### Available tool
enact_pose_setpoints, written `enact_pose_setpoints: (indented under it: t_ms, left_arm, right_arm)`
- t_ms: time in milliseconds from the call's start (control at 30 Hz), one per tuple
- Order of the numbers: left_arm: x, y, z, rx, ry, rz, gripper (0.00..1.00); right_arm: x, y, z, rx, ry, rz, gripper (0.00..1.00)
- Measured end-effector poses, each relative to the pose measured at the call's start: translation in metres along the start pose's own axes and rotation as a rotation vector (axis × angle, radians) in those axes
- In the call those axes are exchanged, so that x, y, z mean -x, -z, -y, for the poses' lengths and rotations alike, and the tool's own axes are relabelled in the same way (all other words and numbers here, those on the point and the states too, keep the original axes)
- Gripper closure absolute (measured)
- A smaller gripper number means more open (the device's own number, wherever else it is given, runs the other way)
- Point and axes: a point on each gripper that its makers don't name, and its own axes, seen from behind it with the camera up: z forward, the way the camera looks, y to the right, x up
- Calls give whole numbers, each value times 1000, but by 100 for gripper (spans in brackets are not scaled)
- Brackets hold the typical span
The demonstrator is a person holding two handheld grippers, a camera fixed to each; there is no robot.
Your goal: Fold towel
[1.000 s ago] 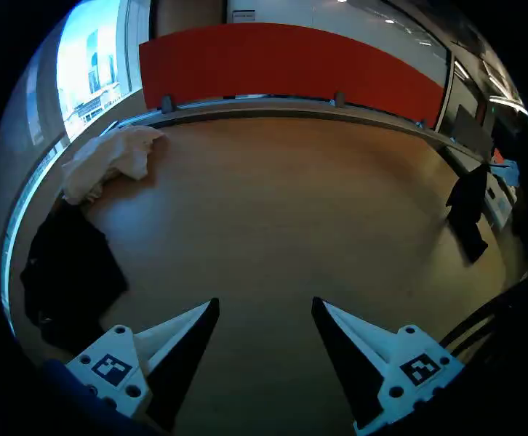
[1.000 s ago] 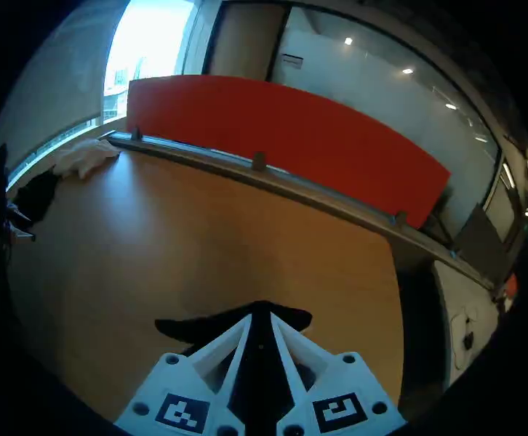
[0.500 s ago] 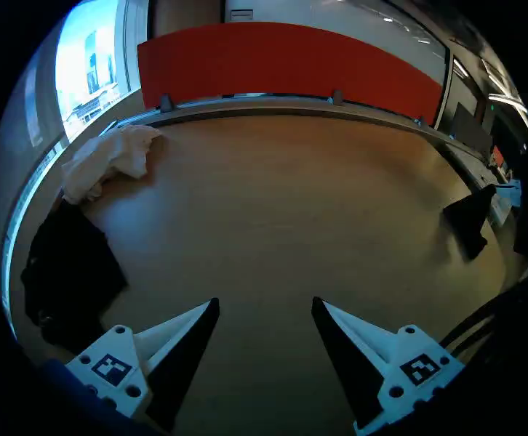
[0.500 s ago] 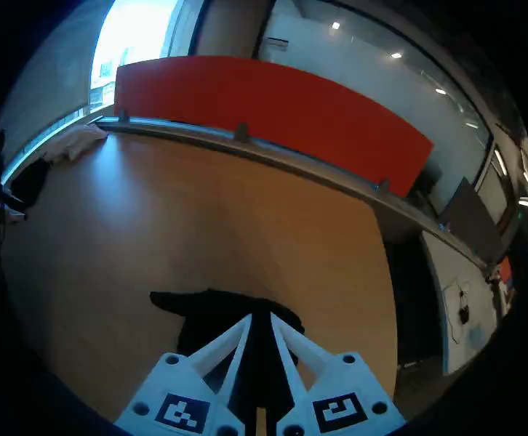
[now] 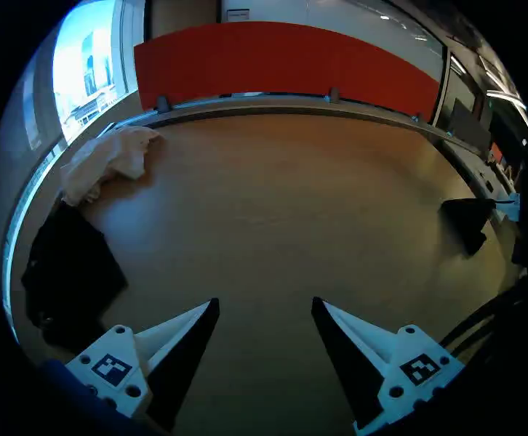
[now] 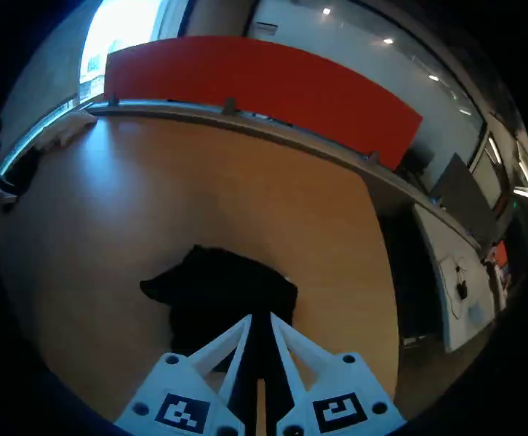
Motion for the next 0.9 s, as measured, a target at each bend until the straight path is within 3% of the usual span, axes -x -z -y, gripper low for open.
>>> enact_pose_setpoints:
  t_ms: [500, 900]
  left_arm:
    - [1, 1, 4, -14, -13, 7, 6]
    - [1, 2, 6, -26, -22, 9, 6]
  right_arm:
    - [73, -17, -16, 51, -47, 142, 97]
    - [105, -35, -19, 68, -95, 222, 97]
